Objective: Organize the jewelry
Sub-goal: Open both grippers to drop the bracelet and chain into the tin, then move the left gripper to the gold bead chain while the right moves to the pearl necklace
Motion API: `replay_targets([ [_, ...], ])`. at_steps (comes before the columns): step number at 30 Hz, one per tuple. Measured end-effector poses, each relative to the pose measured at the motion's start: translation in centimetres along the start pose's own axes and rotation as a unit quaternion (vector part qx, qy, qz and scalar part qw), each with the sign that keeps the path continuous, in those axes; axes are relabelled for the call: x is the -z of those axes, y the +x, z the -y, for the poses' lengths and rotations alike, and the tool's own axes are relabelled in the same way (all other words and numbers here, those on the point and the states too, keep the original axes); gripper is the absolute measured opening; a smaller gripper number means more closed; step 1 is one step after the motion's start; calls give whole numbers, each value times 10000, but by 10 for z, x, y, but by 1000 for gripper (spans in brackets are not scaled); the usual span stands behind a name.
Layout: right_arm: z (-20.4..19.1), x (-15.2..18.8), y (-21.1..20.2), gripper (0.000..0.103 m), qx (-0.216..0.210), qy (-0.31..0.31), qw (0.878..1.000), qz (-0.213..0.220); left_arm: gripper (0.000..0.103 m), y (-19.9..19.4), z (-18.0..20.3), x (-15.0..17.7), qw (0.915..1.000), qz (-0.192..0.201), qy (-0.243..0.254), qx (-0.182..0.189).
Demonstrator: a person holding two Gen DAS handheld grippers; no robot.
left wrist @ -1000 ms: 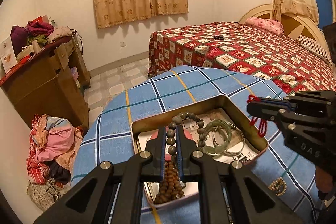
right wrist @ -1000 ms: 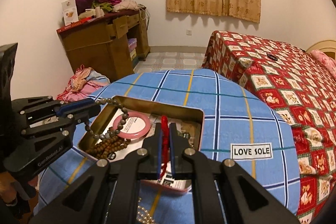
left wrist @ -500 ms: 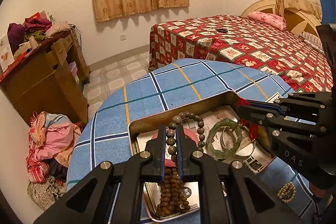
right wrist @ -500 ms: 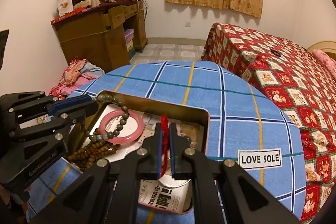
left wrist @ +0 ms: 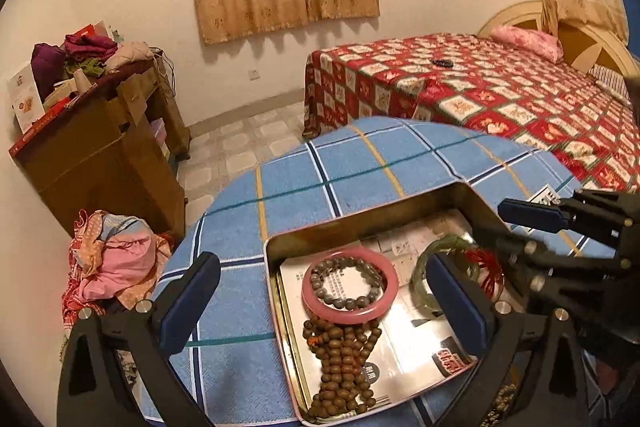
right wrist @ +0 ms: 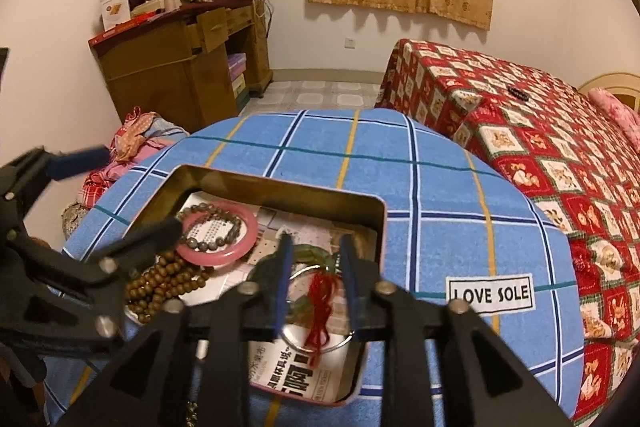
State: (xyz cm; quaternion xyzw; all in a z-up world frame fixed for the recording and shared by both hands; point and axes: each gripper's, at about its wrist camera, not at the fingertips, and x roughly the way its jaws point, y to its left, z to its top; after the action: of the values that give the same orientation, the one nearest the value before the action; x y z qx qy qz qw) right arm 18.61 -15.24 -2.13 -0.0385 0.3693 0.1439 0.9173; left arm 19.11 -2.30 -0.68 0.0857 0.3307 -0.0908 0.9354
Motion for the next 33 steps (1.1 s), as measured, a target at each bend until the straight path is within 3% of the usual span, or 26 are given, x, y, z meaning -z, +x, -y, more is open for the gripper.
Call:
replay_targets([
  [1,1,1,-1,44,-12,14,10000,7,102,-1,0,-1,10000,-1,-17,12],
  [4,3,3,-5,44,-26,38,10000,26,102,-2,0,-2,10000,20,37,-61],
  [8,4,6,-7,57,-15,76,10000,12,102,-1,-1,0,10000,-36,34,-77],
  [29,7,18,-17,63,-29,164,9998,-58,102,-18,3,21,9998,-60,111,-181],
  [33,10,27,-26,70,-17,246,9997,-64,102,-29,3,34,9998,-47,46,-163],
])
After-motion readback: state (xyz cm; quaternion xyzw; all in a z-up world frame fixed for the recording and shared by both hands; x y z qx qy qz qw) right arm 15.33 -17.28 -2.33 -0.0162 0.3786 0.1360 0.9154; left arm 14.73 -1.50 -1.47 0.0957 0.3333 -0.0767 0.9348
